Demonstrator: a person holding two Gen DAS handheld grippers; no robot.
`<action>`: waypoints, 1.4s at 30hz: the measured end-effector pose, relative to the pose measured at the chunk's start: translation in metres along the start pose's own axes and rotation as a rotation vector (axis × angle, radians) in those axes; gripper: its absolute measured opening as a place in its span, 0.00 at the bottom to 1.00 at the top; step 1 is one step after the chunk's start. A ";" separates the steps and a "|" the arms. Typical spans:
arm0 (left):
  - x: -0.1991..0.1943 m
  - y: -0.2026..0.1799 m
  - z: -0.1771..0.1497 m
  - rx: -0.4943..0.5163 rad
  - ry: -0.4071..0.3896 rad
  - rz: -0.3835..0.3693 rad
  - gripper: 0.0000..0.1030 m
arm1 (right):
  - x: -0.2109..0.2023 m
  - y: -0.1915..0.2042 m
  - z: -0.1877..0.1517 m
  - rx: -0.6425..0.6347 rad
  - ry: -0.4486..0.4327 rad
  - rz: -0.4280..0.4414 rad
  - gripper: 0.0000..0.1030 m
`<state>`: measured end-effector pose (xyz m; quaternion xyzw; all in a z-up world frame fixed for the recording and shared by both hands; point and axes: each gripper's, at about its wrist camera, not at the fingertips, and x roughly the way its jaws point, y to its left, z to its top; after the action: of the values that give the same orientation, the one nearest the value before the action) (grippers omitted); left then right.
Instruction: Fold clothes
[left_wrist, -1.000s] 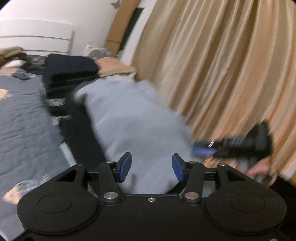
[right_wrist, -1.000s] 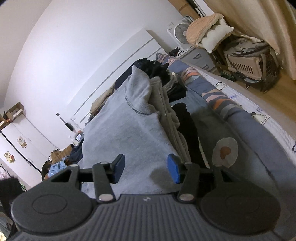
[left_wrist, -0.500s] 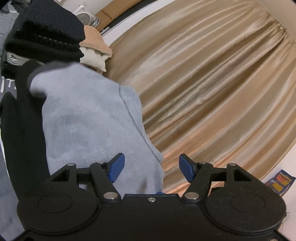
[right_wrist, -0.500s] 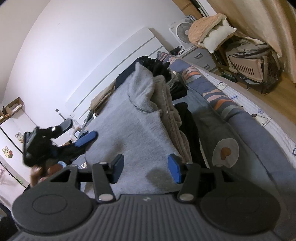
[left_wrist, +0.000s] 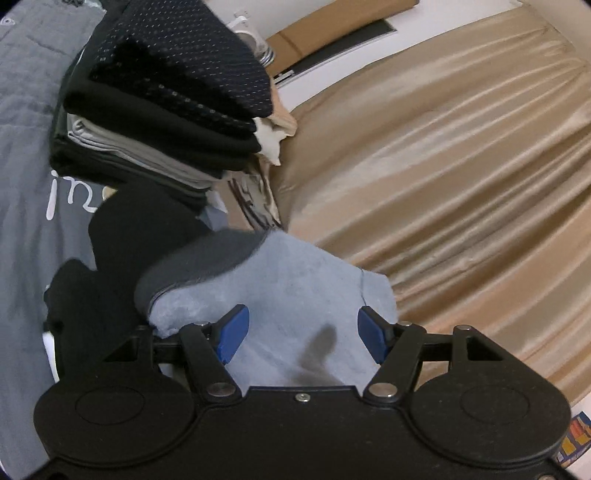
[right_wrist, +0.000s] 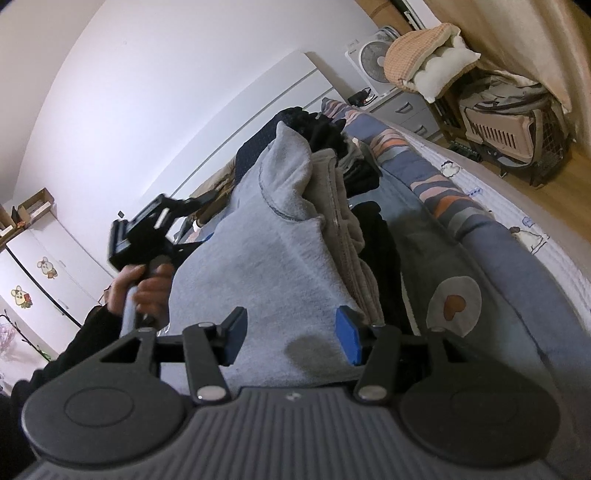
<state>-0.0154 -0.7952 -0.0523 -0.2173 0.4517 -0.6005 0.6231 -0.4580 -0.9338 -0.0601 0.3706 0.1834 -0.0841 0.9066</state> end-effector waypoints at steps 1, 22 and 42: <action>0.001 0.002 0.003 0.004 -0.014 0.019 0.63 | 0.000 0.000 0.000 0.001 -0.001 0.003 0.51; -0.104 -0.128 -0.085 0.444 -0.037 0.166 0.78 | 0.048 0.062 0.136 -0.253 0.030 -0.080 0.57; -0.125 -0.125 -0.122 0.453 -0.033 0.234 0.79 | 0.144 0.027 0.177 -0.068 0.097 -0.057 0.07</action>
<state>-0.1687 -0.6671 0.0261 -0.0284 0.3175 -0.6066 0.7283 -0.2706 -1.0417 0.0166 0.3377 0.2403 -0.0856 0.9060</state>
